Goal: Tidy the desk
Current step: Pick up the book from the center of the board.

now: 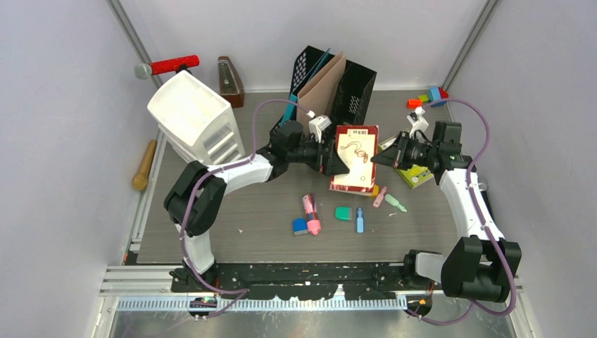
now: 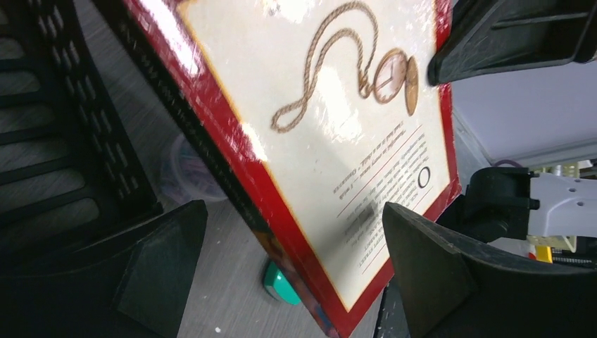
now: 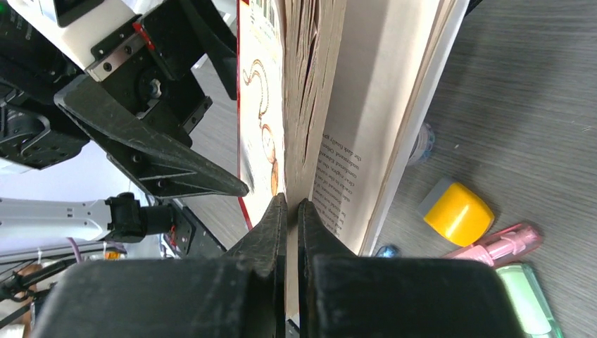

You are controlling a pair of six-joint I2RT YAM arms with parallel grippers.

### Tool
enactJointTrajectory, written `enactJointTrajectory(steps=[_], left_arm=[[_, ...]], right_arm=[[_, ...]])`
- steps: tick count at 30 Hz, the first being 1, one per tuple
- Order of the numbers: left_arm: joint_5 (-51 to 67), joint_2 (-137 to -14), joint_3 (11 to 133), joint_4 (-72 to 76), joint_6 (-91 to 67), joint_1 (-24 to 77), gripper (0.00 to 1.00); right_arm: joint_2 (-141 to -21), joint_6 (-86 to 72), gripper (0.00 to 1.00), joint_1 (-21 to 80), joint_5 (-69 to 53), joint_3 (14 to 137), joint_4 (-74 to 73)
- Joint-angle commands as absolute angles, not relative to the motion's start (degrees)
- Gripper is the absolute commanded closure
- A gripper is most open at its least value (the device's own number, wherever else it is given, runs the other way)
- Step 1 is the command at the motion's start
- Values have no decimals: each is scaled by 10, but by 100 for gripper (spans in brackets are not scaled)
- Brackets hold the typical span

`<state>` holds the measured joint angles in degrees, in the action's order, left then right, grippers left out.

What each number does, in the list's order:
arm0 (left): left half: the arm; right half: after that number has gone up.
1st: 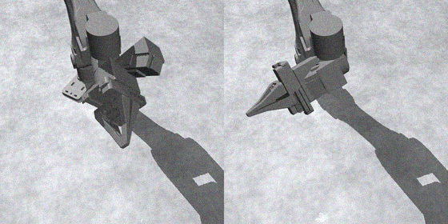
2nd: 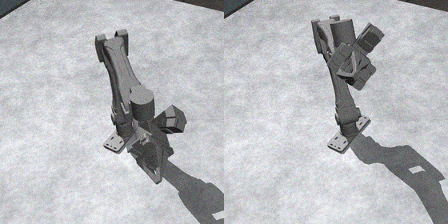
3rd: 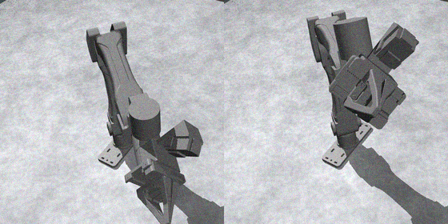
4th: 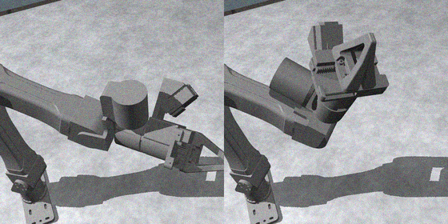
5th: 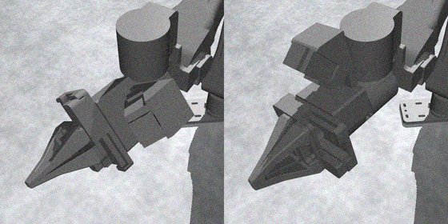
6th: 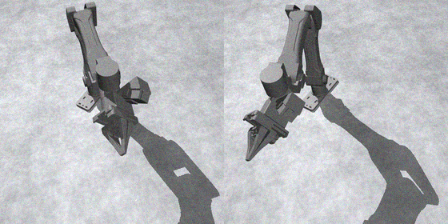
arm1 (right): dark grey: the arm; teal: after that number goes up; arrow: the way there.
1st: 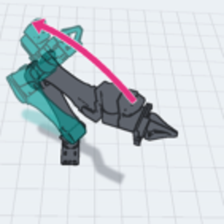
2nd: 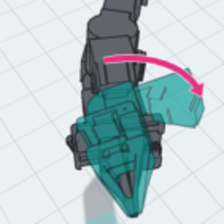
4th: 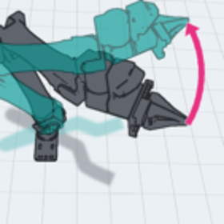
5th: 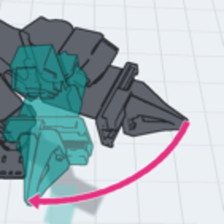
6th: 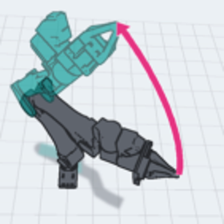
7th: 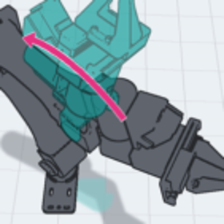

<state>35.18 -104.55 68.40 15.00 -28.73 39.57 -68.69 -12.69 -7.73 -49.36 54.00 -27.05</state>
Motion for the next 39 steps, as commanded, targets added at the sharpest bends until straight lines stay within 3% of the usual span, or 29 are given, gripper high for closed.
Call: enactJointTrajectory(steps=[1,4,9,12,15,18,22,24,31,34,39], left_arm=[[414,-1054,676,263,-350,394,1],[445,-1065,668,309,-392,394,10],[483,-1084,667,364,-461,394,39],[495,-1084,670,371,-467,394,72],[503,-1069,668,365,-458,393,98],[504,-1033,667,304,-397,392,100],[470,-959,677,101,-216,393,100],[424,-927,690,-6,-122,393,100],[254,-820,725,-242,118,414,100],[175,-790,748,-328,206,436,100],[80,-758,759,-405,306,468,100]], right_arm=[[-663,-135,100,-78,-548,534,-229],[-661,-137,100,-78,-557,527,-224],[-657,-141,100,-78,-561,522,-213],[-652,-144,100,-78,-555,518,-208],[-646,-134,94,-78,-537,520,-217],[-633,-110,66,-78,-508,534,-242],[-608,-66,34,-78,-445,553,-282],[-592,-49,27,-78,-424,559,-291],[-566,5,19,-68,-445,602,-322],[-583,82,17,-11,-430,662,-417],[-578,113,13,109,-396,698,-425]])
